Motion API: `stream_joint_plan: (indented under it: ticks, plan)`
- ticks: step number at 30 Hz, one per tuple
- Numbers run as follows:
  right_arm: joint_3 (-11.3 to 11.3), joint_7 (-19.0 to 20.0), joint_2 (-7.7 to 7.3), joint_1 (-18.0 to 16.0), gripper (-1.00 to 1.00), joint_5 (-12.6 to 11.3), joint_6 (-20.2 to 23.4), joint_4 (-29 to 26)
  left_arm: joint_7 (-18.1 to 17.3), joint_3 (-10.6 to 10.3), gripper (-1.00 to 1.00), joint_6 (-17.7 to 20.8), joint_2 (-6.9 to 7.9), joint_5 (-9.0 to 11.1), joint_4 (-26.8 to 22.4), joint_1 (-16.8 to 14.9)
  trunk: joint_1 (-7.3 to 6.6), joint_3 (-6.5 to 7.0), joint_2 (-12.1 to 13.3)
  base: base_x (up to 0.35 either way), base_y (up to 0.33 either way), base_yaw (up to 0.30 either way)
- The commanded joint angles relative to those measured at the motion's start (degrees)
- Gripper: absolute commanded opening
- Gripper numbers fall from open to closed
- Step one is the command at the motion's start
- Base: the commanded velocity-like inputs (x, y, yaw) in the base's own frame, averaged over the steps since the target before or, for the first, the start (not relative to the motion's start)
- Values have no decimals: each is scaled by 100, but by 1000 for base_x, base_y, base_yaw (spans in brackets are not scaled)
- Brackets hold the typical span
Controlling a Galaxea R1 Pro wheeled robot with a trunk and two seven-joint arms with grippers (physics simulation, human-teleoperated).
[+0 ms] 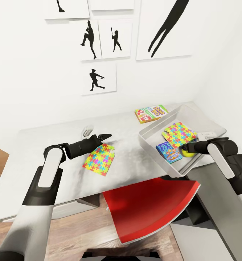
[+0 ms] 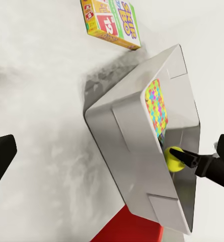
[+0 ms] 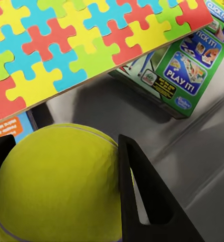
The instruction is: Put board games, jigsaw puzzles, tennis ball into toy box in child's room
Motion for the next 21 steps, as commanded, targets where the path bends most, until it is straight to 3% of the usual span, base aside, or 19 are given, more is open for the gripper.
stream_joint_plan:
  ticks: [1, 12, 13, 21]
  plan:
    - [16, -71, -7, -7, -100, -68, 10, -4, 54, 3, 100, 20, -2, 55, -5, -4, 3, -9, -10, 0, 0, 0]
    - [105, -74, 14, -14, -100, -66, 10, -2, 54, 3, 100, 20, -2, 55, -5, -4, 3, -9, -10, 0, 0, 0]
    - [109, -75, 17, -14, 100, -66, 10, -2, 54, 3, 100, 20, -2, 55, -5, -4, 3, -9, -10, 0, 0, 0]
    - [121, -79, 27, -15, 100, -66, 10, -2, 54, 2, 100, 20, -2, 55, -7, -4, 3, -9, -10, 0, 0, 0]
